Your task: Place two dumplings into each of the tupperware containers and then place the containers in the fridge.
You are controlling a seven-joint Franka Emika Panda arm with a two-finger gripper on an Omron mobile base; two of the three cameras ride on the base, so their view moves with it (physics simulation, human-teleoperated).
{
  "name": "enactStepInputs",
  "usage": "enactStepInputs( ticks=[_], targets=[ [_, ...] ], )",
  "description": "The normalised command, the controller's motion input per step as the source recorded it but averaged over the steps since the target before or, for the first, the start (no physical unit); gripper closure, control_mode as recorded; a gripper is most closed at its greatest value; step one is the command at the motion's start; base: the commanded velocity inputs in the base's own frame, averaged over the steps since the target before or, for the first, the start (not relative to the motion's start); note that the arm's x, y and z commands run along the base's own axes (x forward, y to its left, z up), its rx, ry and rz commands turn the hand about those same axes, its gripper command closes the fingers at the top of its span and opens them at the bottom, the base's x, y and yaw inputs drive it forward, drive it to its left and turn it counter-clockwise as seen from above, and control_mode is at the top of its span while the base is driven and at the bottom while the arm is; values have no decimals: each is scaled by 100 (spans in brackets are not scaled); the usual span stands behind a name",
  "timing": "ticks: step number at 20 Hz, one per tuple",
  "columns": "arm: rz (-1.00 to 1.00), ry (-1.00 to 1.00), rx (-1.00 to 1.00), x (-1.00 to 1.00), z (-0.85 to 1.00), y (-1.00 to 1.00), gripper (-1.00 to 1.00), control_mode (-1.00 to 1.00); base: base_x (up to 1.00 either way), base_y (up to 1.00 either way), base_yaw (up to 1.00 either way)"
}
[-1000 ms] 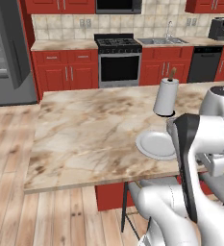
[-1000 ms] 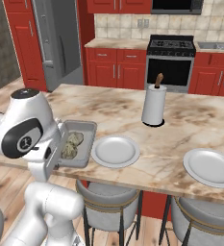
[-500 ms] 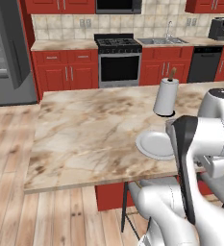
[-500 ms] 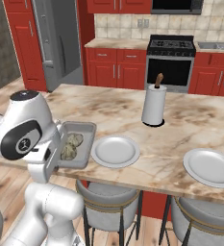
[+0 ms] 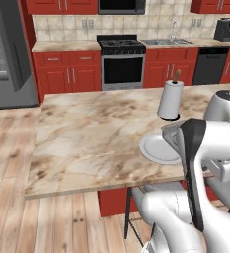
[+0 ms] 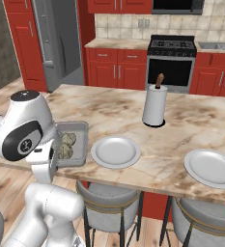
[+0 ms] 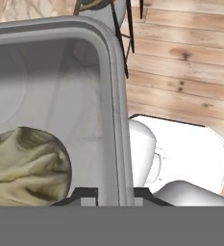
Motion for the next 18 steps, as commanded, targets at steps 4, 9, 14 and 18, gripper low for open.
enactStepInputs(
  ticks=[4, 9, 14, 18],
  targets=[
    [0, 0, 0, 0, 0, 11, 100, -100, 0, 0, 0],
    [0, 0, 0, 0, 0, 0, 100, 100, -20, 44, 0],
    [0, 0, 0, 0, 0, 0, 100, 100, -40, 100, 4],
    [0, 0, 0, 0, 0, 0, 100, 100, -51, 100, 17]
  ],
)
